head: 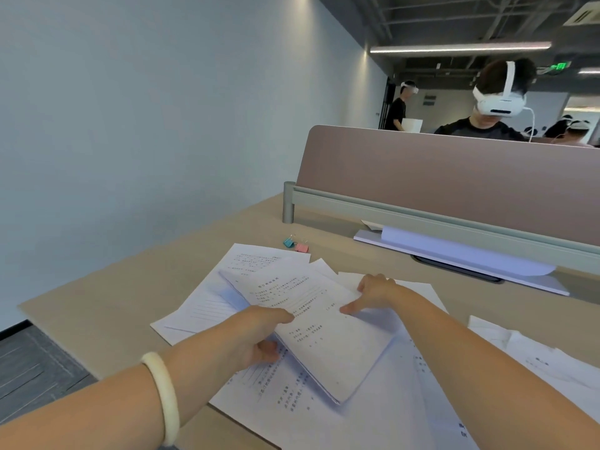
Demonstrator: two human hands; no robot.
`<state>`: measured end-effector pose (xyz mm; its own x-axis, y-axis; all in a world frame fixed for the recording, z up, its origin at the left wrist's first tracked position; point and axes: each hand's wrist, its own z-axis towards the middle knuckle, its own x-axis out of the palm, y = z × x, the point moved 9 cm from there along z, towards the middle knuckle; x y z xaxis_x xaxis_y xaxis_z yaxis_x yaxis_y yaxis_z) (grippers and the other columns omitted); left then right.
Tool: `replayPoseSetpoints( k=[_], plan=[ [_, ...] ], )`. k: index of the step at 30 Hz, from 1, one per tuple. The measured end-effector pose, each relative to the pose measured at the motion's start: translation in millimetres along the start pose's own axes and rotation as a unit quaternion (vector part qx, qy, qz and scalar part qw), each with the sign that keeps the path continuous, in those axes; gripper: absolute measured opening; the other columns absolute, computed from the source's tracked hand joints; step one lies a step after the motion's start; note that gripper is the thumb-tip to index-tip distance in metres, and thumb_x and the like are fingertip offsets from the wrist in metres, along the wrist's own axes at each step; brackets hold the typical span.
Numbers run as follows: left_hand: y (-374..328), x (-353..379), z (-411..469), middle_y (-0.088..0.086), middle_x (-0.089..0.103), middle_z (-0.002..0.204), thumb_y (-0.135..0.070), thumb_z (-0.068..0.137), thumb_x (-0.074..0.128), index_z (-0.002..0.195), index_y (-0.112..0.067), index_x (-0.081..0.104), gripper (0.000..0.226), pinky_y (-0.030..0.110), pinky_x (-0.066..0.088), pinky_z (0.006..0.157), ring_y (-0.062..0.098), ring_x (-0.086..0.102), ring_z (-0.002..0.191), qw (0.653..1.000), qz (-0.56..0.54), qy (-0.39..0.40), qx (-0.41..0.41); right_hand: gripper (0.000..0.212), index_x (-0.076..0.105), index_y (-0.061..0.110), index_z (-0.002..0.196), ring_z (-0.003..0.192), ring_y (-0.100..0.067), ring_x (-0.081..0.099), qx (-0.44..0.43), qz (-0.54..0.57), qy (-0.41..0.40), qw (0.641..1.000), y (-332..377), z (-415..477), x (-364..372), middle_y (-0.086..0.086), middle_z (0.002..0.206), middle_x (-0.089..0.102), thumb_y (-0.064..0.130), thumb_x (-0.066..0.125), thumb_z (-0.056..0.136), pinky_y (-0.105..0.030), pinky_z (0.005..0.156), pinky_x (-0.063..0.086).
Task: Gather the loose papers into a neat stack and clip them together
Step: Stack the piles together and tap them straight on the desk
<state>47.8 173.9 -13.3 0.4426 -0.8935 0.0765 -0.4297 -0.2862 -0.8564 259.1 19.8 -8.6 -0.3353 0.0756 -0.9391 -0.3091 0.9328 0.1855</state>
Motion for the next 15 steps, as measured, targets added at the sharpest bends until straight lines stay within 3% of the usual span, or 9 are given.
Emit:
replayPoseSetpoints(
  k=[3, 7, 10, 12, 15],
  plan=[
    [-2.6, -3.2, 2.8, 0.006, 0.051, 0.109, -0.012, 0.085, 0.065, 0.102, -0.017, 0.054, 0.021, 0.036, 0.042, 0.091, 0.026, 0.047, 0.106, 1.0, -0.004, -0.022, 0.01, 0.097, 0.031, 0.016, 0.145, 0.136, -0.028, 0.031, -0.002, 0.01, 0.01, 1.0, 4.2, -4.8, 0.0, -0.009, 0.147, 0.031, 0.06, 0.072, 0.068, -0.041, 0.109, 0.035],
    [-7.2, -2.7, 5.0, 0.008, 0.059, 0.087, -0.01, 0.088, 0.058, 0.084, -0.018, 0.055, 0.009, 0.036, 0.046, 0.076, 0.027, 0.053, 0.09, 0.999, -0.025, -0.025, 0.006, 0.083, 0.045, 0.012, 0.133, 0.122, -0.023, 0.049, 0.002, 0.057, 0.04, 0.998, 6.0, -6.3, 2.3, -0.001, 0.135, 0.05, 0.049, 0.078, 0.067, -0.031, 0.095, 0.042],
    [-12.3, -2.0, 0.9, 0.009, 0.059, 0.081, -0.007, 0.09, 0.056, 0.084, -0.013, 0.055, 0.008, 0.035, 0.05, 0.067, 0.026, 0.057, 0.078, 0.998, -0.047, -0.028, 0.012, 0.061, 0.062, 0.014, 0.118, 0.111, -0.02, 0.057, -0.015, 0.094, 0.038, 0.995, 6.7, -4.5, 1.2, 0.001, 0.125, 0.062, 0.044, 0.079, 0.068, -0.028, 0.091, 0.042],
    [-13.9, -5.9, -0.7, 0.009, 0.06, 0.081, -0.006, 0.09, 0.056, 0.091, -0.011, 0.057, 0.005, 0.033, 0.049, 0.061, 0.024, 0.057, 0.072, 0.999, -0.037, -0.031, 0.019, 0.056, 0.062, 0.011, 0.119, 0.102, -0.02, 0.056, -0.026, 0.107, 0.023, 0.994, 7.5, -7.1, -1.3, -0.003, 0.122, 0.063, 0.037, 0.077, 0.072, -0.027, 0.085, 0.042],
    [-15.7, -22.8, 1.8, 0.009, 0.06, 0.111, -0.015, 0.089, 0.059, 0.119, -0.009, 0.052, 0.031, 0.034, 0.049, 0.082, 0.025, 0.056, 0.096, 0.996, 0.056, -0.048, 0.044, 0.042, 0.065, 0.004, 0.113, 0.096, -0.023, 0.059, -0.055, 0.118, -0.007, 0.991, 10.8, -14.7, -8.3, -0.009, 0.116, 0.066, 0.025, 0.074, 0.078, -0.028, 0.081, 0.044]
  ],
)
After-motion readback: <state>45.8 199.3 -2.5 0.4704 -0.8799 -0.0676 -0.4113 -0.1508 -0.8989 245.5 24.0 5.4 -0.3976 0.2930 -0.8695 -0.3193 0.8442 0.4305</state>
